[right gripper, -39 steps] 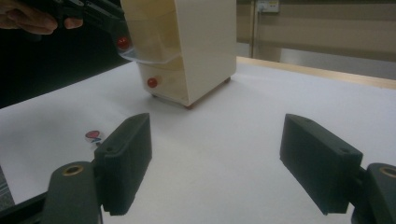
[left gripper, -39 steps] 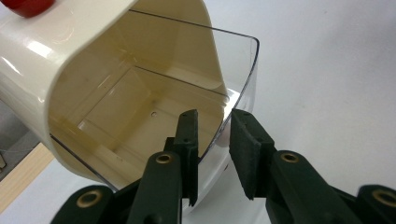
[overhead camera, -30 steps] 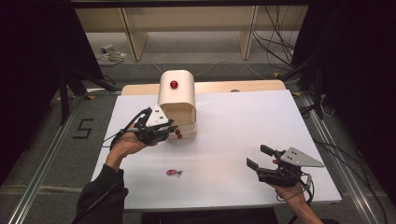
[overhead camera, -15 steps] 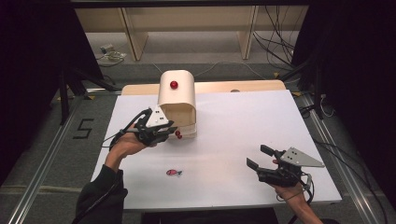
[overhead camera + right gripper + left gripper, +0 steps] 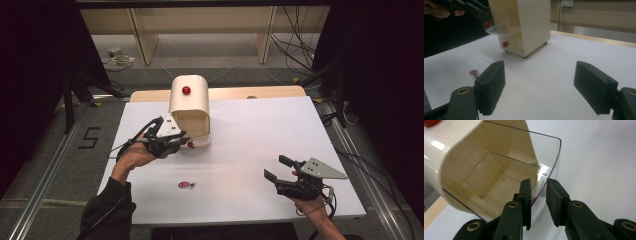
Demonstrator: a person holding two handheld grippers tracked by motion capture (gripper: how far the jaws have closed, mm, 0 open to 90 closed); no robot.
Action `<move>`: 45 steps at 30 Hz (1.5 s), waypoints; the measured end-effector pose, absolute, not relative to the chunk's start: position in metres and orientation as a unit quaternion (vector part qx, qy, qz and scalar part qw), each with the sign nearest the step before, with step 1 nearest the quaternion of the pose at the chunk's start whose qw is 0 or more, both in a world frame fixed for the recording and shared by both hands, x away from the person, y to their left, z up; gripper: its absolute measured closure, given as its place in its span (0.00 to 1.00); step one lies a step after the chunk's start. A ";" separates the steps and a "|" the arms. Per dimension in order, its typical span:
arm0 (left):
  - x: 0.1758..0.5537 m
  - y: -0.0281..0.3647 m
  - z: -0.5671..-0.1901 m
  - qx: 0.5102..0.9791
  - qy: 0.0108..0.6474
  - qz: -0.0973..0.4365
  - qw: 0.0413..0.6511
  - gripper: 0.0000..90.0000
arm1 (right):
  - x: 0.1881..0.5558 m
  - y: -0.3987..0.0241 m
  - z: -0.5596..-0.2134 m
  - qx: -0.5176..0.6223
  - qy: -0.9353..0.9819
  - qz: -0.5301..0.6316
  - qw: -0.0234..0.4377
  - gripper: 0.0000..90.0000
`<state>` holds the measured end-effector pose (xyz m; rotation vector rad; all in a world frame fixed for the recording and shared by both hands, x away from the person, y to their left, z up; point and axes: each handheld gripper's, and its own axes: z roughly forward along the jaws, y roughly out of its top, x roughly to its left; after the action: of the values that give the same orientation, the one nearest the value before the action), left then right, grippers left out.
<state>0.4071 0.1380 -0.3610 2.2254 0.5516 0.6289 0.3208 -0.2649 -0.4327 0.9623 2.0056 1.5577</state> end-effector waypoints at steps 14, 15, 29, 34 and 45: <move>0.404 0.139 -0.361 0.870 0.214 0.240 0.374 0.81 | 0.321 -0.265 -0.433 0.346 0.722 0.561 0.212 0.29; 0.404 0.139 -0.361 0.871 0.212 0.240 0.373 0.80 | 0.321 -0.265 -0.433 0.346 0.722 0.561 0.212 0.29; 0.402 0.140 -0.358 0.858 0.221 0.252 0.388 0.75 | 0.321 -0.265 -0.433 0.346 0.723 0.560 0.212 0.29; 0.402 0.143 -0.358 0.853 0.228 0.246 0.400 0.72 | 0.320 -0.265 -0.433 0.346 0.722 0.560 0.212 0.29; 0.398 0.144 -0.354 0.846 0.228 0.246 0.414 0.54 | 0.320 -0.265 -0.433 0.346 0.722 0.560 0.212 0.29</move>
<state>0.3976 0.1437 -0.3537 2.1266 0.5741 0.6173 0.3204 -0.2648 -0.4325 0.9599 2.0062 1.5554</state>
